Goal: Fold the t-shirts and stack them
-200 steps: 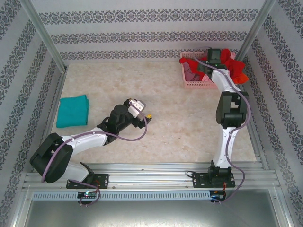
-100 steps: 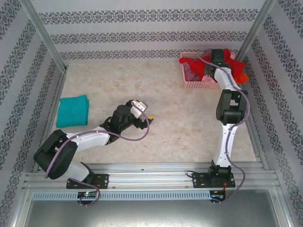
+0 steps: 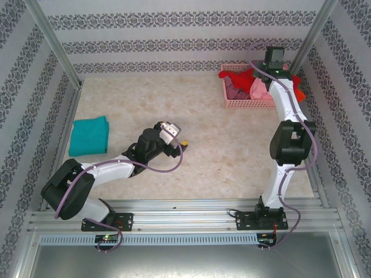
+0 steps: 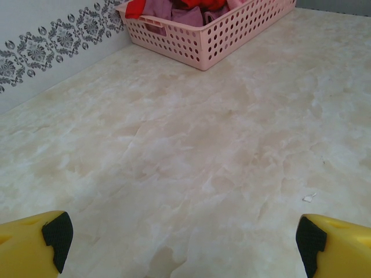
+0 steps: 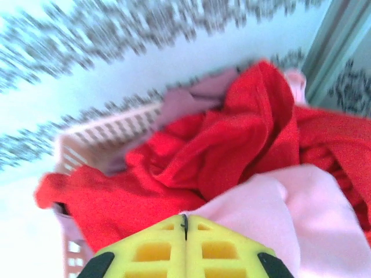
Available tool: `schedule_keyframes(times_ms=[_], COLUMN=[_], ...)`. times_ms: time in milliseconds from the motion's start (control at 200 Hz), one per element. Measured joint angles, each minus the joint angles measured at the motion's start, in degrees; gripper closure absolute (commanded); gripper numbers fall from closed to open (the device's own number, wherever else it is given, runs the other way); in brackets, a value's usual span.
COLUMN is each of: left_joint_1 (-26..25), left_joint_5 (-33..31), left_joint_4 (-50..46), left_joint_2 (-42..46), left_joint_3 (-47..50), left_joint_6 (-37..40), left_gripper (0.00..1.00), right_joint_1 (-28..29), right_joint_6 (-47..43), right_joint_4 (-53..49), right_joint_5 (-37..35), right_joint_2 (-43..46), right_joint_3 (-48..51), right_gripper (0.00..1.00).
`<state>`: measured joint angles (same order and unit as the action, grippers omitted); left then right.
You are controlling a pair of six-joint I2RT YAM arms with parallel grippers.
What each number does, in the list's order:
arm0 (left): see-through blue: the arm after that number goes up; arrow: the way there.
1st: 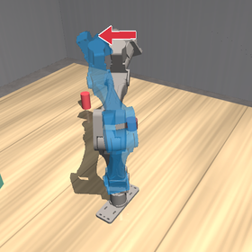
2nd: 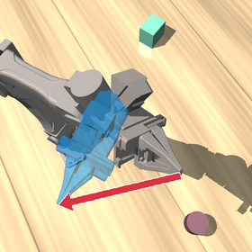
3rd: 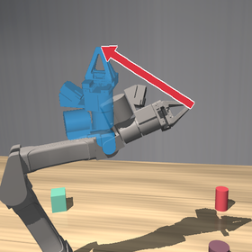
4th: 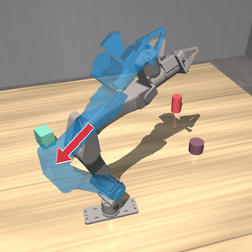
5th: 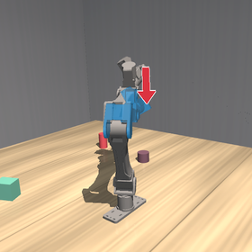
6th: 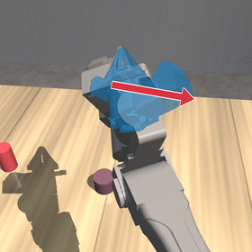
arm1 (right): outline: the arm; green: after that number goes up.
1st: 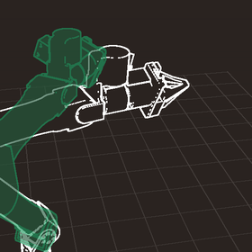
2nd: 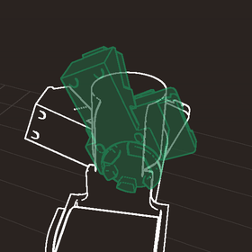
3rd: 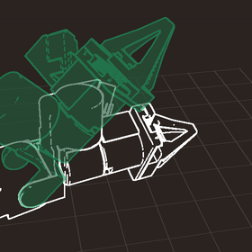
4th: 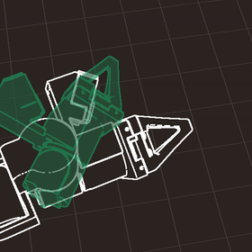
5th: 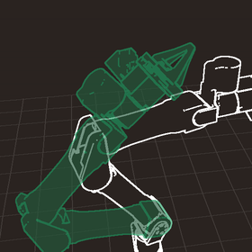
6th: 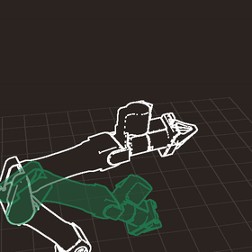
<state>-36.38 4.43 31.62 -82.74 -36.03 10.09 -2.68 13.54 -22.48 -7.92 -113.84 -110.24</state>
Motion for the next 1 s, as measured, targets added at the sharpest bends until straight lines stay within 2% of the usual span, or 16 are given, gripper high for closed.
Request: schedule_keyframes(times_ms=[170,350,525,560,619,694,754,829,1004], left_joint_1=[0.0,0.0,0.0,0.0,0.0,0.0,0.0,0.0,0.0], left_joint_5=[0.0,0.1,0.3,0.5,0.6,1.0,1.2,1.4,1.5], left_joint_4=[1.5,2.6,4.2,4.6,5.3,5.9,6.3,6.4,6.5], left_joint_2=[-0.7,-1.7,-2.3,-2.5,-2.9,-3.2,-3.4,-3.4,-3.4], left_joint_3=[0.0,0.0,0.0,0.0,0.0,0.0,0.0,0.0,0.0], left_joint_6=[0.0,0.0,-0.1,-0.2,-0.5,-0.9,-1.2,-1.3,-1.3], left_gripper=[0.00,0.00,0.00,0.00,0.00,0.00,0.00,0.00,0.00], right_joint_1=[2.0,3.4,4.5,4.8,4.9,4.9,4.7,3.9,0.2], right_joint_6=[-0.5,-1.7,-3.0,-3.3,-4.0,-4.4,-4.1,-3.5,-1.4], right_joint_4=[6.7,16.6,21.4,21.5,21.7,22.1,21.9,21.9,20.8], right_joint_5=[-0.3,-0.9,-0.7,-0.6,-0.3,-0.3,-0.3,-0.2,1.1], right_joint_2=[6.8,10.0,12.2,12.3,12.4,12.6,12.7,13.0,13.2], right_joint_3=[3.3,6.2,6.2,5.7,5.3,6.6,8.8,14.0,26.8], right_gripper=[1.00,1.00,1.00,0.87,0.56,0.34,0.24,0.19,0.17])
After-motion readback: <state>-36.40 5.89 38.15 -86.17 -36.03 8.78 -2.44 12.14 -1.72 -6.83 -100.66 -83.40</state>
